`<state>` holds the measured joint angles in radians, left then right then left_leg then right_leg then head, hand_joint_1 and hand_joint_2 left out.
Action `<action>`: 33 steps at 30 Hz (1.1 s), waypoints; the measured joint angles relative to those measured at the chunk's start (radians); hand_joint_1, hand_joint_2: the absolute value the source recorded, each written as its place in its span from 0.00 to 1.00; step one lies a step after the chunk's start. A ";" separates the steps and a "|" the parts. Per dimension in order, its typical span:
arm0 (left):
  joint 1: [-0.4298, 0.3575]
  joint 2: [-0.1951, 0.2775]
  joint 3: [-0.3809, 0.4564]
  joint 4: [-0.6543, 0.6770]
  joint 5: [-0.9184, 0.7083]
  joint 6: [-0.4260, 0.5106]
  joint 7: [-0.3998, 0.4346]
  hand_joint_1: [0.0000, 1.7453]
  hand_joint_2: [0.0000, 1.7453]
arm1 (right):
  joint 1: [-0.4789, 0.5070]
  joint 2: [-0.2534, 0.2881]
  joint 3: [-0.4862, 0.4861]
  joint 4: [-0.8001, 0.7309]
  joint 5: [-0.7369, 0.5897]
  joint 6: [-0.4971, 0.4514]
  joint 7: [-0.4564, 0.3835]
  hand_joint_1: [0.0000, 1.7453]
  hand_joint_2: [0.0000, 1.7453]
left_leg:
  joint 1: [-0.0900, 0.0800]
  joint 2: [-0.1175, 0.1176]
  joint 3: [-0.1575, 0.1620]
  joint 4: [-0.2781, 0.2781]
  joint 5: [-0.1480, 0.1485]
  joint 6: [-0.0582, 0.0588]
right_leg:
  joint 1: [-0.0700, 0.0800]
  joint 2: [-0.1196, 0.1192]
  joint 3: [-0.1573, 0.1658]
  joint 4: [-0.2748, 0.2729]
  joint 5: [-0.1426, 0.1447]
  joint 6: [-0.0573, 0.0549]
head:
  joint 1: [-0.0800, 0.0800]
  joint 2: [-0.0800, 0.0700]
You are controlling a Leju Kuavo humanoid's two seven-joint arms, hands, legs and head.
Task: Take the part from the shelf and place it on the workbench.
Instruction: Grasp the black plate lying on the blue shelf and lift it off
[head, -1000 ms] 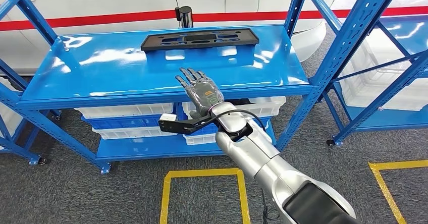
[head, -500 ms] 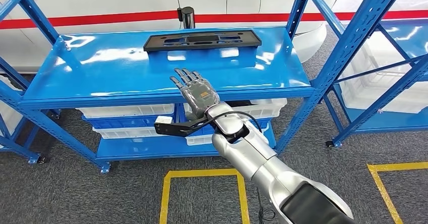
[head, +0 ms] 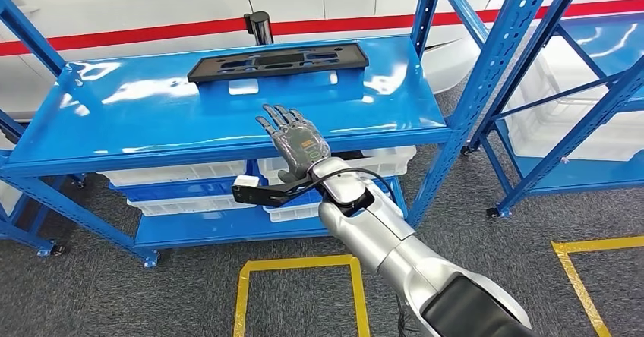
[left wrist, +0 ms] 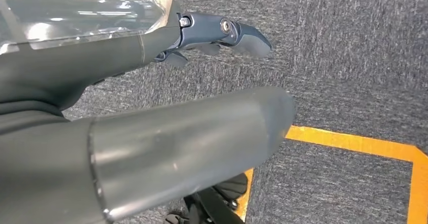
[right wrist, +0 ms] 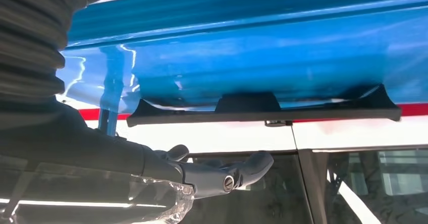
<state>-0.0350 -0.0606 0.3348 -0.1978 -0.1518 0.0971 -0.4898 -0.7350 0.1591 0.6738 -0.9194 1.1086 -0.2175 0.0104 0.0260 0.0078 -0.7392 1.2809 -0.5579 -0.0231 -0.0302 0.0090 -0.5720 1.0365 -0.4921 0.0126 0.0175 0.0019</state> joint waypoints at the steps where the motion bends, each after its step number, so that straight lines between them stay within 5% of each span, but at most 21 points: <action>1: 0.001 0.000 0.000 0.000 0.000 0.000 0.000 0.00 0.00 | 0.001 0.000 0.000 0.001 0.000 0.000 0.000 0.00 1.00 | 0.000 0.000 -0.018 0.018 0.008 0.002 | 0.002 0.002 0.002 0.000 -0.002 -0.003 | 0.000 0.000; 2: 0.001 0.000 0.000 0.001 0.000 0.000 0.000 0.00 0.00 | 0.001 0.000 0.000 0.001 0.000 0.000 0.000 0.00 1.00 | 0.000 0.000 -0.016 -0.006 0.037 0.007 | 0.004 0.004 0.006 0.000 -0.005 -0.006 | 0.000 0.000; 5: 0.001 0.001 0.001 0.001 0.000 0.002 0.000 0.00 0.00 | -0.002 0.004 0.001 0.001 0.000 0.000 0.000 0.00 1.00 | -0.006 -0.009 0.059 -0.191 0.140 0.027 | 0.009 0.012 0.019 -0.002 -0.016 -0.005 | 0.000 0.000; 11: -0.001 -0.002 0.001 0.002 0.000 0.007 -0.003 0.00 0.00 | -0.003 0.007 0.000 0.001 -0.001 -0.001 0.000 0.00 1.00 | -0.016 -0.008 0.106 -0.273 0.144 0.049 | 0.013 0.010 0.016 0.007 -0.037 0.021 | 0.001 0.000; 14: -0.001 -0.005 0.001 0.002 0.000 0.007 -0.004 0.00 0.00 | -0.004 0.004 0.000 0.003 -0.001 -0.002 0.000 0.00 1.00 | -0.016 -0.006 0.126 -0.286 0.139 0.064 | 0.015 0.004 -0.081 0.177 -0.091 0.014 | 0.003 0.000; 16: 0.000 -0.006 0.001 0.002 0.000 0.007 -0.004 0.00 0.00 | 0.003 0.000 0.001 0.005 -0.001 -0.002 0.000 0.00 1.00 | -0.018 -0.008 0.134 -0.285 0.132 0.067 | 0.015 0.003 -0.144 0.258 -0.099 0.020 | 0.003 0.000; 17: 0.000 -0.006 0.001 0.002 -0.001 0.007 -0.004 0.00 0.00 | 0.006 -0.002 0.001 0.006 0.000 -0.002 0.000 0.00 1.00 | -0.019 -0.009 0.139 -0.284 0.127 0.066 | 0.015 0.003 -0.149 0.245 -0.080 0.027 | 0.003 0.000; 19: 0.001 -0.008 0.001 0.002 -0.003 0.004 -0.006 0.00 0.00 | 0.006 -0.005 0.001 0.007 0.002 -0.002 0.001 0.00 1.00 | -0.019 -0.010 0.151 -0.281 0.115 0.061 | 0.015 0.000 -0.107 0.121 -0.008 0.043 | 0.003 0.000; 22: 0.000 -0.009 0.001 0.002 -0.005 -0.002 -0.007 0.00 0.00 | 0.002 -0.006 0.001 0.008 0.005 -0.002 0.005 0.00 1.00 | -0.025 -0.011 0.159 -0.271 0.095 0.047 | 0.017 -0.007 -0.046 -0.015 0.054 0.030 | 0.002 0.000; 26: -0.001 -0.008 0.001 0.002 -0.006 -0.005 -0.007 0.00 0.00 | -0.002 -0.005 0.000 0.008 0.006 -0.003 0.008 0.00 1.00 | -0.018 -0.010 0.153 -0.252 0.075 0.026 | 0.011 -0.001 -0.035 -0.023 0.052 -0.001 | 0.000 0.000; 30: 0.000 -0.008 0.001 0.002 -0.008 -0.006 -0.008 0.00 0.00 | -0.001 -0.003 0.001 0.009 0.008 -0.003 0.008 0.00 1.00 | -0.007 -0.010 0.031 -0.031 -0.010 0.004 | 0.005 0.000 -0.017 -0.025 0.040 -0.020 | -0.002 0.000; 32: 0.000 -0.008 0.001 0.002 -0.008 -0.006 -0.007 0.00 0.00 | 0.002 -0.003 0.001 0.009 0.007 -0.003 0.008 0.00 1.00 | -0.002 -0.010 -0.005 0.000 0.011 -0.001 | 0.004 0.002 -0.008 -0.025 0.032 -0.020 | -0.002 0.000; 33: 0.000 -0.008 0.001 0.002 -0.008 -0.007 -0.007 0.00 0.00 | 0.003 -0.003 0.001 0.009 0.007 -0.003 0.008 0.00 1.00 | 0.000 -0.010 0.006 -0.043 0.048 -0.001 | 0.002 0.004 -0.001 -0.025 0.026 -0.016 | -0.003 0.000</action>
<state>-0.0346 -0.0681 0.3359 -0.1957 -0.1596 0.0900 -0.4966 -0.7323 0.1557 0.6744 -0.9102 1.1154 -0.2206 0.0179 0.0264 -0.0022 -0.7330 1.2379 -0.5102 -0.0245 -0.0278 0.0125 -0.5732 1.0113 -0.4656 -0.0039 0.0150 0.0019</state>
